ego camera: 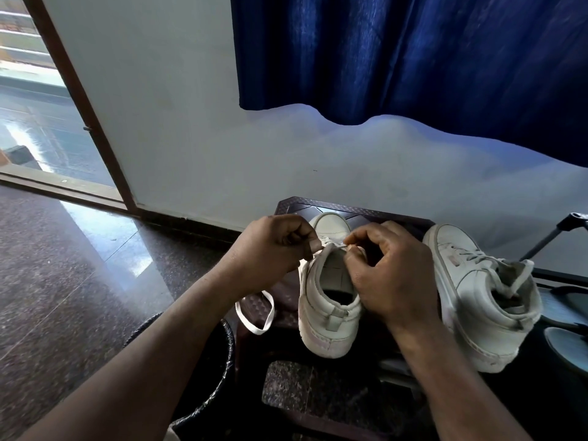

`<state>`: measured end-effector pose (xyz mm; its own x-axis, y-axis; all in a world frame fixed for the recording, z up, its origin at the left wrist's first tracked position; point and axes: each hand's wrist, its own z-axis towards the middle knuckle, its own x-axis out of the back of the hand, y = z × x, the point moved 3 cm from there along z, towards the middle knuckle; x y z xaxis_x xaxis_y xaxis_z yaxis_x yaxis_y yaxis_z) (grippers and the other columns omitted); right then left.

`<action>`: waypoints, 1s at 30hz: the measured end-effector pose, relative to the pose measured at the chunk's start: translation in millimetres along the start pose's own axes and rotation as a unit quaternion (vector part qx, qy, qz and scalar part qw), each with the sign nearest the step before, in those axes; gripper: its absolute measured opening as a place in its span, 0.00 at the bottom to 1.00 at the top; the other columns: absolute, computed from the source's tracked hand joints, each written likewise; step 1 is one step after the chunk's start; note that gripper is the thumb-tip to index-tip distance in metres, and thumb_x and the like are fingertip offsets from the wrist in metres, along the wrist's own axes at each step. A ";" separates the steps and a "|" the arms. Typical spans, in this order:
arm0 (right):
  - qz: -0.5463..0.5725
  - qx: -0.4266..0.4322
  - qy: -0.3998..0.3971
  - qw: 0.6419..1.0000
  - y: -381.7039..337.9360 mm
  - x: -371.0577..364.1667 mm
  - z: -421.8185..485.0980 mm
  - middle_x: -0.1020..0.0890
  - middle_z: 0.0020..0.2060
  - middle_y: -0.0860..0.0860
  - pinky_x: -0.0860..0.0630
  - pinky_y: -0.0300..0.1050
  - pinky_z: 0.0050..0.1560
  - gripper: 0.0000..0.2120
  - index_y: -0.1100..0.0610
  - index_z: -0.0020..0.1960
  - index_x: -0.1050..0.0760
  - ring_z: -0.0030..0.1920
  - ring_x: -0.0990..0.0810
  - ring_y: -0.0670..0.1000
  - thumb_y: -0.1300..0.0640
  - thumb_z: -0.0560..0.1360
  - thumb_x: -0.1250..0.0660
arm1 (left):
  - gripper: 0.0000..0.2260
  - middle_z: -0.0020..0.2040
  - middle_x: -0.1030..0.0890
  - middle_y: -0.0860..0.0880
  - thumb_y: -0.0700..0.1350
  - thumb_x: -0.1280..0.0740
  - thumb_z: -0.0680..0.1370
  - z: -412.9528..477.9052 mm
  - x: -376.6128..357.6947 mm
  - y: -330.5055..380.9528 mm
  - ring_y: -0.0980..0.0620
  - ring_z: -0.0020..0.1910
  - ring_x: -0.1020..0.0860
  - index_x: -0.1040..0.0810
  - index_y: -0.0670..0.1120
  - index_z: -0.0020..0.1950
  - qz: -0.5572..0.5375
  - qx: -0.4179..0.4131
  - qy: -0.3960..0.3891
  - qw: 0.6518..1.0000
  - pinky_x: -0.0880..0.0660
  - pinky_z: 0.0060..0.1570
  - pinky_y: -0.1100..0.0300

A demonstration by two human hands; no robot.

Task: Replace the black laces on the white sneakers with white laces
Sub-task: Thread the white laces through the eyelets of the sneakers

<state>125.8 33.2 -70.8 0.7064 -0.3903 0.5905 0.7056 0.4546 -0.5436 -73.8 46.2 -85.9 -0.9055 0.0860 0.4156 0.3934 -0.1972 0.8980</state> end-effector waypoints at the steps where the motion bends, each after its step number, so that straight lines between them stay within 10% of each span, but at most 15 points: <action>1: -0.001 0.001 -0.003 1.000 0.3 -1.1 -0.4 0.20 0.39 0.41 0.26 0.34 0.38 0.06 0.48 0.44 0.17 0.38 0.21 0.40 0.58 0.70 0.27 | 0.05 0.36 0.17 0.52 0.46 0.25 0.79 -0.3 0.8 0.8 0.54 0.35 0.23 0.17 0.50 0.44 -0.011 -0.004 -0.003 1.000 0.24 0.39 0.51; 6: 0.020 0.022 -0.038 0.999 3.1 -6.4 0.9 0.20 0.42 0.42 0.20 0.49 0.42 0.07 0.48 0.46 0.15 0.43 0.20 0.47 0.57 0.71 0.24 | 0.03 0.35 0.19 0.54 0.45 0.26 0.79 -0.2 0.3 2.4 0.57 0.30 0.26 0.17 0.50 0.46 -0.002 -0.020 -0.022 1.000 0.29 0.33 0.57; 11: 0.024 0.015 -0.046 0.999 4.2 -7.6 2.2 0.20 0.42 0.42 0.21 0.51 0.45 0.08 0.46 0.46 0.15 0.45 0.20 0.49 0.54 0.68 0.21 | 0.05 0.42 0.16 0.49 0.52 0.26 0.75 -1.2 5.0 2.7 0.38 0.43 0.19 0.16 0.52 0.47 -0.001 -0.031 -0.032 0.999 0.20 0.48 0.40; 18: -0.003 0.016 -0.034 0.999 1.2 -9.3 0.6 0.21 0.40 0.44 0.21 0.50 0.41 0.06 0.48 0.43 0.17 0.43 0.21 0.48 0.52 0.70 0.20 | 0.03 0.41 0.19 0.56 0.42 0.26 0.78 -6.2 6.1 16.8 0.58 0.41 0.22 0.18 0.49 0.47 0.164 -0.147 0.029 0.975 0.31 0.39 0.70; 23: -0.024 0.013 -0.021 0.999 0.6 -5.7 -0.6 0.22 0.39 0.43 0.22 0.49 0.40 0.04 0.48 0.43 0.17 0.41 0.22 0.47 0.52 0.71 0.22 | 0.04 0.42 0.21 0.55 0.39 0.27 0.78 -6.0 2.3 16.4 0.58 0.42 0.24 0.20 0.47 0.49 0.221 -0.184 0.023 0.958 0.31 0.40 0.71; 30: -0.016 -0.001 -0.008 1.000 0.9 -3.9 -1.1 0.21 0.38 0.43 0.23 0.45 0.41 0.05 0.49 0.43 0.18 0.39 0.23 0.44 0.55 0.70 0.23 | 0.05 0.38 0.15 0.50 0.45 0.26 0.79 -5.1 4.7 1.6 0.52 0.36 0.18 0.17 0.50 0.44 -0.013 0.034 0.005 0.999 0.21 0.43 0.54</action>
<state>123.8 34.3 -74.3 0.6826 -0.3919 0.6168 0.7278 0.4413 -0.5250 -78.3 41.3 -83.2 -0.9171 0.0801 0.3905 0.3791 -0.1281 0.9165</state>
